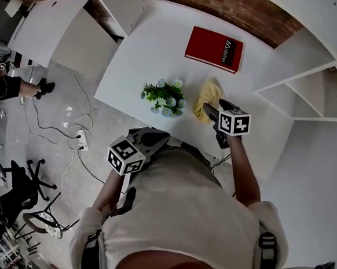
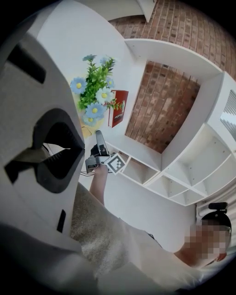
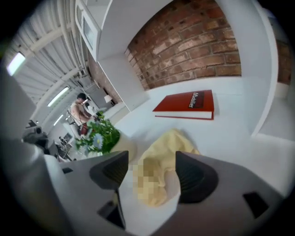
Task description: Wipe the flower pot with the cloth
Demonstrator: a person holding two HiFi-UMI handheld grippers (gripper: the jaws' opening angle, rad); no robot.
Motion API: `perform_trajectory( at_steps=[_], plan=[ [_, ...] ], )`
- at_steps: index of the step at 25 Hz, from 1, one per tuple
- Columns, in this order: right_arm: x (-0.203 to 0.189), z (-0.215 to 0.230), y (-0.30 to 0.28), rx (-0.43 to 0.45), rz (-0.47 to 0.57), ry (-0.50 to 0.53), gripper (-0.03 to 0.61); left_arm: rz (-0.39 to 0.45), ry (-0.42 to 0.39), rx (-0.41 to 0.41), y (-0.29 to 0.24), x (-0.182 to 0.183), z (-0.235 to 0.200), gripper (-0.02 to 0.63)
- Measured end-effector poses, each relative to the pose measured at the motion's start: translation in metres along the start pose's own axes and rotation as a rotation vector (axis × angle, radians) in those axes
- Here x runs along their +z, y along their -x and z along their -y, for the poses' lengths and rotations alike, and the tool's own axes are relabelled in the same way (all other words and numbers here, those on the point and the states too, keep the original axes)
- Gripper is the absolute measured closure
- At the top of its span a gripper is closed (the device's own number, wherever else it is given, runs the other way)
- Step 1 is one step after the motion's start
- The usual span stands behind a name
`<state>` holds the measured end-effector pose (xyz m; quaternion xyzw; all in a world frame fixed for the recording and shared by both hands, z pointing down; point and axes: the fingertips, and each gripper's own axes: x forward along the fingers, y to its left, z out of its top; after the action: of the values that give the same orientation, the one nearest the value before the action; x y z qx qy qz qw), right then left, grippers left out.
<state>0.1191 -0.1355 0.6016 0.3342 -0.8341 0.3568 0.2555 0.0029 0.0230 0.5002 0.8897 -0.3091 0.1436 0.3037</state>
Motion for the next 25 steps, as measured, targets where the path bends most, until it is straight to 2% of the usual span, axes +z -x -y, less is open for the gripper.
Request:
perform_trajectory(
  at_steps=[3,4,6,9,14,16,19,22,23,24,25],
  plan=[
    [-0.028,0.016,-0.026,-0.069,-0.094,-0.006,0.277,-0.012,-0.045,0.012,0.012,0.002,-0.022,0.592],
    [-0.038,0.017,-0.032,-0.086,-0.121,0.0,0.326,-0.04,-0.081,0.023,0.016,0.0,-0.03,0.592],
    [-0.053,0.018,-0.041,-0.129,-0.165,0.038,0.488,-0.1,-0.168,0.053,0.026,-0.006,-0.048,0.592],
    [-0.06,0.013,-0.045,-0.172,-0.173,0.04,0.506,-0.143,-0.254,0.082,0.039,-0.014,-0.074,0.592],
    [-0.066,0.01,-0.033,-0.189,-0.174,-0.035,0.511,-0.156,-0.27,0.11,0.041,-0.013,-0.115,0.591],
    [-0.061,-0.002,-0.026,-0.159,-0.136,-0.063,0.512,-0.159,-0.271,0.139,0.042,-0.011,-0.132,0.591],
    [-0.03,-0.028,-0.01,-0.069,-0.008,-0.143,0.512,-0.174,-0.296,0.184,0.039,-0.007,-0.158,0.591],
    [0.011,-0.056,0.009,0.059,0.164,-0.261,0.512,-0.17,-0.315,0.16,0.029,0.004,-0.171,0.581],
    [0.023,-0.066,0.014,0.108,0.218,-0.304,0.512,-0.166,-0.32,0.13,0.025,0.007,-0.17,0.5],
    [0.034,-0.075,0.017,0.152,0.264,-0.339,0.512,-0.162,-0.325,0.094,0.022,0.009,-0.166,0.392],
    [0.042,-0.082,0.019,0.185,0.298,-0.362,0.512,-0.158,-0.332,0.058,0.019,0.011,-0.162,0.323]
  ],
)
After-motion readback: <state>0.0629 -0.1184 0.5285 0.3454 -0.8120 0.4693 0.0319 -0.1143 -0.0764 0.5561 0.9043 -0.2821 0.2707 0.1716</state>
